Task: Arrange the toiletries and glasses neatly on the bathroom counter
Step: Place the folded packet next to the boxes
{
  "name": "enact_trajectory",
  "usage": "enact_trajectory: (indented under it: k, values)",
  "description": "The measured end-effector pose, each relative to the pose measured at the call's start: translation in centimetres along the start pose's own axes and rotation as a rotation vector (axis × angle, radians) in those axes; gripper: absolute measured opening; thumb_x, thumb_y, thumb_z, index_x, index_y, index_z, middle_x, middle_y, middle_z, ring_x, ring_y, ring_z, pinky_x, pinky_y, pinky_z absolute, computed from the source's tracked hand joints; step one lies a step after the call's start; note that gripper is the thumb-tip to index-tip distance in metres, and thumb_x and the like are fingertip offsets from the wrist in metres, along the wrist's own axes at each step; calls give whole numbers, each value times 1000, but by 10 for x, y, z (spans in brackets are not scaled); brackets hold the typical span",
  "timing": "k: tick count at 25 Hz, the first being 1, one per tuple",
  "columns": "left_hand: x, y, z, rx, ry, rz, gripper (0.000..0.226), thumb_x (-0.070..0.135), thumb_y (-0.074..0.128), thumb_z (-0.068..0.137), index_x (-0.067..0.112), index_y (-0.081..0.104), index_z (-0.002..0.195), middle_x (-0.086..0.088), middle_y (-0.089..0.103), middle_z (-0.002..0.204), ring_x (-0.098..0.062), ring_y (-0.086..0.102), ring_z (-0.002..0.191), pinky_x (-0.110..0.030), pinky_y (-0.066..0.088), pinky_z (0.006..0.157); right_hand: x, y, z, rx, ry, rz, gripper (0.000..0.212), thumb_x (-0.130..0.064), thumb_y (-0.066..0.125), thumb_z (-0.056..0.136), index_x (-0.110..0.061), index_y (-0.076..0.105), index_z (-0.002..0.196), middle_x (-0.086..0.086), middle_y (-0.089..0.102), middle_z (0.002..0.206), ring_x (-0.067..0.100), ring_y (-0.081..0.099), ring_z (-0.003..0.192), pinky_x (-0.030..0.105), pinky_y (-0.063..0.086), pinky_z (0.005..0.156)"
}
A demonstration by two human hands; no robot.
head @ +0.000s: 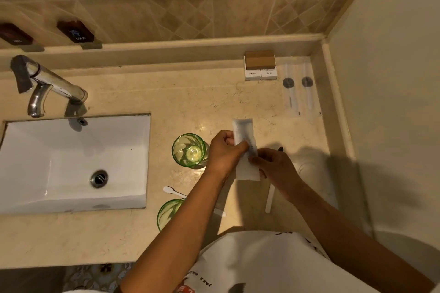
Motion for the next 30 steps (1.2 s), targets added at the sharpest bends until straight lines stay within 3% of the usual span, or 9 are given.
enact_trajectory:
  k: [4,6,8,12,16,20,24,28,30]
  values:
    - [22,-5,26,-54,8,79,22,14,76,81,12,69,101,-5,73,95,-21,69,86,-39,58,79,-27,3,26,52,-88,-72,17,-26,71,92,-11,72,99,1,72,86,17,68,83,31,56,73]
    - [35,-12,45,-51,15,90,20,15,75,81,10,71,100,-8,74,96,-25,71,88,-46,61,84,-44,6,42,70,-164,-112,32,-35,74,87,-3,71,91,14,72,87,26,68,84,39,56,76]
    - [46,-19,67,-26,14,106,24,16,74,82,9,70,104,-12,74,101,-28,72,90,-49,60,85,-58,9,59,86,-191,-127,47,-42,72,81,4,67,81,18,66,76,23,61,72,34,51,69]
    - [56,-31,103,22,-57,119,41,25,78,78,12,59,111,-13,71,108,-30,70,93,-48,60,84,-69,13,90,122,-165,-175,36,-23,69,92,2,63,68,8,54,63,17,50,63,29,42,66]
    - [60,-32,137,-13,-76,176,26,19,74,85,8,62,106,-15,70,105,-29,69,90,-43,59,79,-69,16,124,182,-70,-174,34,-26,68,87,-5,62,63,9,56,59,11,46,57,22,38,59]
    - [61,-35,166,18,-79,200,15,8,70,86,5,68,101,-16,71,100,-30,70,86,-44,61,77,-70,25,154,255,-23,-124,15,-27,72,87,-14,76,80,1,73,76,14,66,71,28,53,67]
    - [55,-40,190,45,-30,308,18,16,74,81,13,71,97,-7,73,92,-29,71,85,-45,60,80,-66,35,172,250,-14,-170,16,-31,72,89,-15,76,91,-2,74,82,17,71,78,33,60,73]
    - [61,-31,190,62,212,616,21,30,70,84,11,66,93,-5,66,86,-28,63,82,-35,45,66,-69,31,175,251,-71,-348,21,-38,68,92,-17,72,93,-10,71,81,5,65,72,24,51,69]
    - [62,-34,184,141,318,716,33,36,69,86,10,63,105,-10,64,99,-30,59,95,-36,45,73,-73,27,171,275,-98,-514,28,-44,65,93,-20,67,106,-7,70,91,8,66,80,24,54,75]
Point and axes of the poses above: each hand's wrist, its own z-axis towards the middle knuckle, its own y-axis out of the palm, x = y × z, the point moved 5 cm from there along z, towards the middle knuckle
